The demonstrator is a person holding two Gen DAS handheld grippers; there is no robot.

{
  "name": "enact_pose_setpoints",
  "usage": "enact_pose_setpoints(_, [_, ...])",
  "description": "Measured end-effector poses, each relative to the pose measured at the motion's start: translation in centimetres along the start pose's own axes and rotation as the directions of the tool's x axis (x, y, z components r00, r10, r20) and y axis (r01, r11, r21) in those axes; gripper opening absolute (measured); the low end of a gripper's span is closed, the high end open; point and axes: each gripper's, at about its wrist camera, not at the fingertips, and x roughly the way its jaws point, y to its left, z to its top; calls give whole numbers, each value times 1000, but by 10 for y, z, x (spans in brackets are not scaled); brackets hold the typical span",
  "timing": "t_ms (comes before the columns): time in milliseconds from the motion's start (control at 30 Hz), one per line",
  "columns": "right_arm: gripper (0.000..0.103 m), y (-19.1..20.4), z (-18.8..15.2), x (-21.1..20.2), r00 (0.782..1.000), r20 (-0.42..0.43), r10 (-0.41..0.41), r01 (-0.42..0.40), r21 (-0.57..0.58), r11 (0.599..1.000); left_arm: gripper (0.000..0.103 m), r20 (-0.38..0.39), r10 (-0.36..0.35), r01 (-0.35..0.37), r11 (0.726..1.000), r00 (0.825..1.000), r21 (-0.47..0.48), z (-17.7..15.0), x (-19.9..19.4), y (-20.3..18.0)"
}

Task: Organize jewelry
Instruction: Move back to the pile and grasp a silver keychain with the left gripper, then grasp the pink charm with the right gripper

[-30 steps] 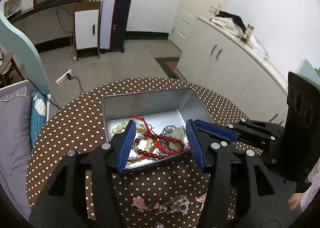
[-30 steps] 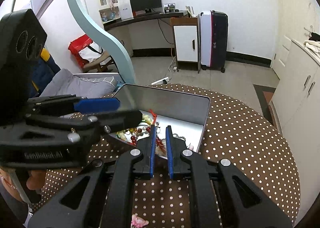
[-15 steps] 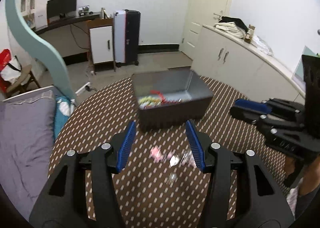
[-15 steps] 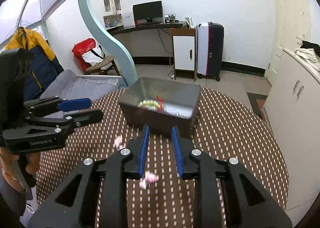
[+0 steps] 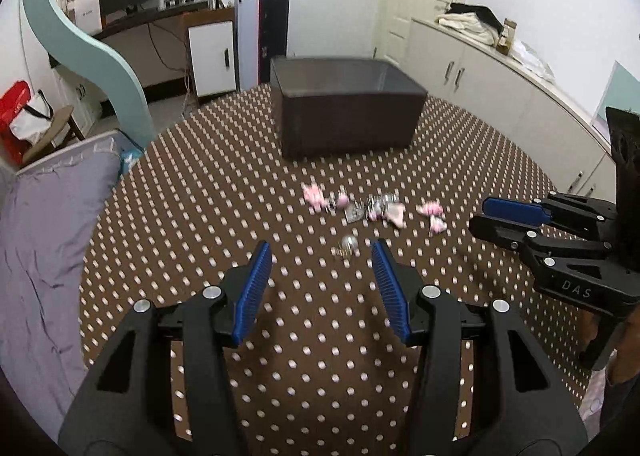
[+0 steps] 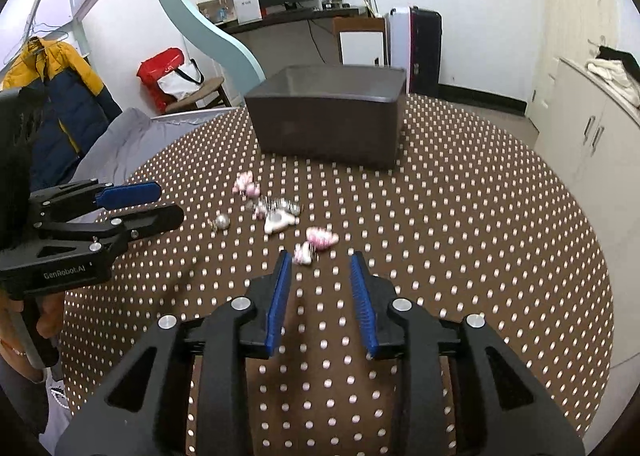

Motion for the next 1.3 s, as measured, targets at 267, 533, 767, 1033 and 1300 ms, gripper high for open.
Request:
enact_pose_setpoints(267, [31, 3, -5, 5, 1000, -19, 12, -12, 5, 1000, 52, -41, 0, 0, 1000, 999, 5, -4, 19, -8])
enact_pose_setpoints(533, [37, 2, 0, 14, 999, -44, 13, -13, 11, 1000, 33, -65, 4, -1, 999, 998, 49, 6, 40, -18])
enact_pose_setpoints(767, [40, 3, 6, 22, 998, -60, 15, -15, -5, 1000, 11, -60, 10, -3, 994, 998, 106, 9, 43, -28])
enact_pose_setpoints(1033, [41, 8, 12, 35, 996, -83, -10, 8, -26, 1000, 11, -37, -9, 12, 997, 999, 82, 6, 29, -25])
enact_pose_setpoints(1300, [35, 15, 23, 51, 993, -93, -70, 63, -80, 995, 11, -7, -27, 28, 996, 1000, 82, 11, 14, -24])
